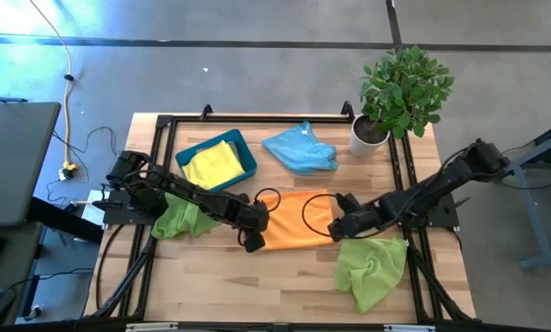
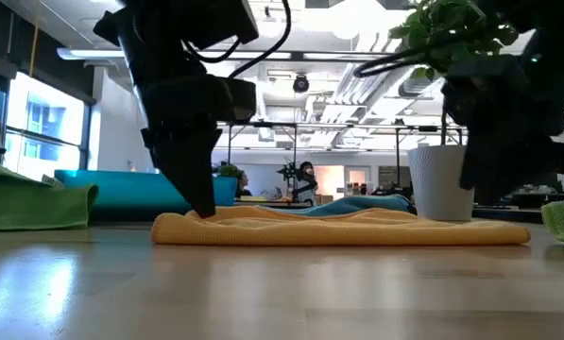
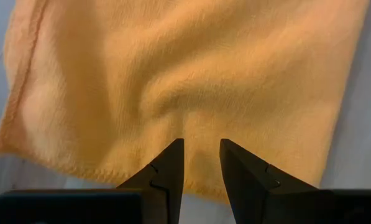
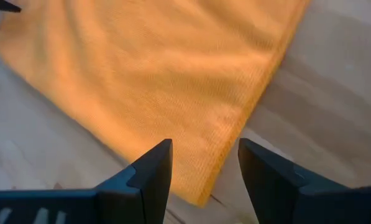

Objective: Fold microfiber towels
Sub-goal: Fold the orange microfiber cloth

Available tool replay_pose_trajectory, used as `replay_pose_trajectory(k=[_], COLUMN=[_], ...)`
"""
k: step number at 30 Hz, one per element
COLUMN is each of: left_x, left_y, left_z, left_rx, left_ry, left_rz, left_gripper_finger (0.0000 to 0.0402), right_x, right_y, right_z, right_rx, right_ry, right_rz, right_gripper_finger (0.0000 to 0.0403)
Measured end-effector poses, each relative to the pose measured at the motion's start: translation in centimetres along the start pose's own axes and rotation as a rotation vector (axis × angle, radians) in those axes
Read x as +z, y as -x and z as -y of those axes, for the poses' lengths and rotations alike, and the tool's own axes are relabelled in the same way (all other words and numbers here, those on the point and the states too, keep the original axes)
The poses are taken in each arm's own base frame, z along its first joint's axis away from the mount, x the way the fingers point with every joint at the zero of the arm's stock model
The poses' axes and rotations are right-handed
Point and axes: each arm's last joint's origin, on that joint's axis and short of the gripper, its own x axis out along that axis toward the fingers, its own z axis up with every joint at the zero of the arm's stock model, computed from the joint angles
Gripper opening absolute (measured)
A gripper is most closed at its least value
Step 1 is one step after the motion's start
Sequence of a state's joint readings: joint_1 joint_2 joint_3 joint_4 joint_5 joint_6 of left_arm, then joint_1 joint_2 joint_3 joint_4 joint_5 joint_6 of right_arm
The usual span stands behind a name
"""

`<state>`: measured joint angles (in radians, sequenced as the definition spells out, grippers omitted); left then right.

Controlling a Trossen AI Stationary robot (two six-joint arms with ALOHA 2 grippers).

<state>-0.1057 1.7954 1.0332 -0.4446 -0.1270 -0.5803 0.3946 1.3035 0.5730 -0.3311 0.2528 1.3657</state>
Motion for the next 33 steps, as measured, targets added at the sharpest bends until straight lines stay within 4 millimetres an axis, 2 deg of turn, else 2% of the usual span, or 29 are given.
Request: replay_pose_trajectory(k=[5,13,17,22,33], left_x=[-0.6,-1.1,-1.3,-1.7,-2.6], left_y=[-0.5,-0.7,-0.6,-0.5,-1.0], left_z=[-0.4,-0.3,-0.1,0.5,2.2], left_rx=[0.012,0.013,0.001,-0.008,-0.021], left_ry=[0.031,0.054,0.071,0.12,0.262], left_rz=[-0.003,-0.01,-0.018,-0.023,-0.015], left_gripper_finger=[0.0093,0.0093,0.0093,0.0093,0.0093], right_x=[-0.8,-1.5,-1.7,-1.8,-2.4], right_y=[-0.6,-2.8,-3.3,-3.3,-3.3], right_z=[0.2,-0.2,-0.3,-0.2,-0.4], right_rx=[-0.039,-0.045,-0.044,-0.052,-0.036], right_ry=[-0.002,-0.038,-0.04,-0.084,-0.138], right_rz=[-0.05,-0.126,-0.123,-0.102,-0.033], right_gripper_finger=[0.0185,0.0229,0.0226,0.0188,0.005])
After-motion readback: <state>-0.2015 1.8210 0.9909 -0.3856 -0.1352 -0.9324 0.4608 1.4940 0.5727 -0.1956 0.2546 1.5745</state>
